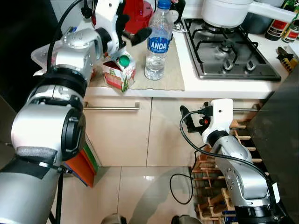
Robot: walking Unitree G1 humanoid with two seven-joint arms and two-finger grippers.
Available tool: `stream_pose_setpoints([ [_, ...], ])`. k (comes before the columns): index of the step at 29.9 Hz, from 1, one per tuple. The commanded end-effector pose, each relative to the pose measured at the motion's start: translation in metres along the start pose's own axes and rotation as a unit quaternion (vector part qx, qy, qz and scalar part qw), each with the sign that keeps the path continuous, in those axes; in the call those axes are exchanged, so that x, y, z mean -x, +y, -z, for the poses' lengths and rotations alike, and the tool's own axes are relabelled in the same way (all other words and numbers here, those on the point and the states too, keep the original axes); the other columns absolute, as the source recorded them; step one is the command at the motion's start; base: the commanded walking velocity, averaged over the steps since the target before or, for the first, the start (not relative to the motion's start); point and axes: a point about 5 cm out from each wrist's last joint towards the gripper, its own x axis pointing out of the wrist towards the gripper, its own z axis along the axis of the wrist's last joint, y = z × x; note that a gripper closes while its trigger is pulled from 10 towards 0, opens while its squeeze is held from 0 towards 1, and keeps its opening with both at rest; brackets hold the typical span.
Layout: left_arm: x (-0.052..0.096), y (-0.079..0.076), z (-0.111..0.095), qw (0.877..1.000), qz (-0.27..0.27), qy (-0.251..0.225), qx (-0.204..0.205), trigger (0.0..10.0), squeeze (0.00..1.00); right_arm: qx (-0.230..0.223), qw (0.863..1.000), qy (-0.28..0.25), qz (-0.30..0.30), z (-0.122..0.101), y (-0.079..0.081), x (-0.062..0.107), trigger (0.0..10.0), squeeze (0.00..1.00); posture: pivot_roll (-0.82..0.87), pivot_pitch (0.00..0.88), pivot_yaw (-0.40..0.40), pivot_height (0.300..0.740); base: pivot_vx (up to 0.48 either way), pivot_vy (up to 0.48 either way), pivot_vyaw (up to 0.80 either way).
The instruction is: Restocking fridge
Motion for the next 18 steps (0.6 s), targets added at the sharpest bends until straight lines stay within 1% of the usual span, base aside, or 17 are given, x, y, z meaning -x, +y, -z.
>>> stream_pose_setpoints([
  [1,-0.002,-0.001,-0.015,1.0,0.011,-0.019,0.005,10.0,0.0,0.003,1.0,-0.007,-0.001,-0.002,0.001,0.002,10.0,0.07,-0.13,0.084,0.011,0.73,0.0,0.0,0.0],
  [6,-0.005,-0.004,-0.022,0.999,0.026,-0.037,0.029,10.0,0.0,0.002,1.0,-0.005,0.001,-0.001,0.001,0.003,10.0,0.07,-0.13,0.087,0.012,0.73,0.0,0.0,0.0],
  [8,-0.006,-0.005,-0.022,0.999,0.025,-0.033,0.033,10.0,0.0,0.002,1.0,-0.005,0.001,0.0,0.001,0.003,10.0,0.07,-0.13,0.087,0.013,0.73,0.0,0.0,0.0],
  [13,-0.012,-0.012,-0.017,0.999,0.029,-0.02,0.026,10.0,0.0,0.003,1.0,-0.005,0.0,0.0,0.001,0.002,10.0,0.07,-0.13,0.089,0.018,0.73,0.0,0.0,0.0],
  [18,-0.016,-0.017,-0.019,0.999,0.034,-0.023,0.022,10.0,0.0,0.002,1.0,-0.006,0.002,0.0,0.002,0.002,10.0,0.07,-0.13,0.088,0.023,0.73,0.0,0.0,0.0],
])
